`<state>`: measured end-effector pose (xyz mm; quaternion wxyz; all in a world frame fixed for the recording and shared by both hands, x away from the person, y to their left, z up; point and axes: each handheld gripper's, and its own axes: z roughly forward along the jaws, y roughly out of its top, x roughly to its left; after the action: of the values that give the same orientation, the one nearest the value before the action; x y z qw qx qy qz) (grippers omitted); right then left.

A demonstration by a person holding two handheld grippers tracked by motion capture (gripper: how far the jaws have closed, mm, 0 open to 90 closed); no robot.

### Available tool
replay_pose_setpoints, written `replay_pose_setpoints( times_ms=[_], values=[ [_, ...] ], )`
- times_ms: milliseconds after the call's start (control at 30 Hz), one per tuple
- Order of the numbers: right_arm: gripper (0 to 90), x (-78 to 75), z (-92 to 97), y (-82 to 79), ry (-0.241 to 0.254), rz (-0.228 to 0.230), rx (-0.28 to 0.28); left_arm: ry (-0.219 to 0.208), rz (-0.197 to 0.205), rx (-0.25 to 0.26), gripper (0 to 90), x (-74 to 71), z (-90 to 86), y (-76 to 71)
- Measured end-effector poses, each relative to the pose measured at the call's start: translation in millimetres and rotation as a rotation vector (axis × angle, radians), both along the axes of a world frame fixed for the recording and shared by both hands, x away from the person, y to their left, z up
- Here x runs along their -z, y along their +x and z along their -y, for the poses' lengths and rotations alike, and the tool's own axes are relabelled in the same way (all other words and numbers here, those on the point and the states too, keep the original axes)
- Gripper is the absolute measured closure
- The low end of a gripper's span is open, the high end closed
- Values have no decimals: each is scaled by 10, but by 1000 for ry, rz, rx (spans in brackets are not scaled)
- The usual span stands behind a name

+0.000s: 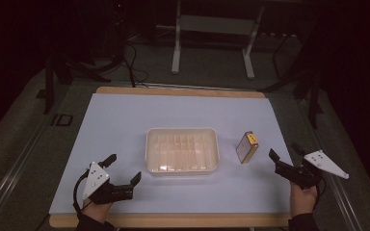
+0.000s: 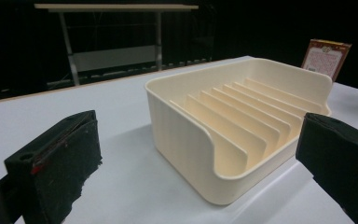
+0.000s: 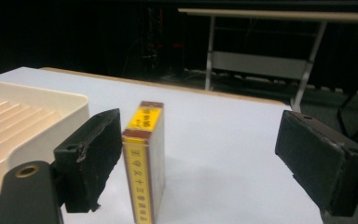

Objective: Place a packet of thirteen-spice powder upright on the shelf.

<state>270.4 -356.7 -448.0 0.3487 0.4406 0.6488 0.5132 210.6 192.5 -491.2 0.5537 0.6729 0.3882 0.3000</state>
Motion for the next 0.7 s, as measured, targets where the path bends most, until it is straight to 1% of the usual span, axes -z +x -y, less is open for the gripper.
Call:
replay_pose_setpoints(
  times_ms=[67, 100, 133, 167, 200, 233, 333, 367, 467, 500, 533, 567, 633, 667, 700],
  values=[
    [144, -1, 22, 15, 3, -9, 19, 3, -1, 1, 0, 3, 2, 0],
    [144, -10, 31, 23, 4, -18, 26, 15, -6, 0, 0, 12, 14, -2],
    [144, -17, 41, 32, 3, -16, 32, 15, -6, 0, 0, 12, 14, -2],
    [144, -17, 41, 32, 3, -16, 32, 21, -7, 1, 0, 18, 24, -2],
    [144, -31, 51, 42, 7, -26, 34, 29, -10, -1, 0, 22, 34, -3],
    [144, -53, 60, 57, 16, -37, 37, 31, -9, -2, 0, 21, 37, -7],
    [144, -78, 58, 82, 11, -50, 45, 32, -7, -6, 0, 20, 40, -13],
    [144, -108, 60, 105, 13, -74, 49, 37, -10, -7, 0, 23, 35, -21],
    [144, -155, 70, 144, 2, -104, 46, 40, -11, -8, 0, 24, 27, -32],
    [144, -155, 70, 144, 2, -104, 46, 40, -11, -8, 0, 24, 27, -32],
    [144, -168, 75, 161, -9, -112, 49, 38, -10, -8, 0, 23, 26, -35],
    [144, -200, 82, 188, -19, -131, 41, 37, -10, -9, 0, 22, 25, -37],
    [144, -236, 82, 211, -45, -145, 35, 40, -8, -6, 0, 24, 28, -38],
    [144, -236, 82, 211, -45, -145, 35, 40, -8, -6, 0, 24, 28, -38],
    [145, -270, 84, 217, -71, -150, 26, 40, -11, -1, 0, 29, 30, -33]
  ],
)
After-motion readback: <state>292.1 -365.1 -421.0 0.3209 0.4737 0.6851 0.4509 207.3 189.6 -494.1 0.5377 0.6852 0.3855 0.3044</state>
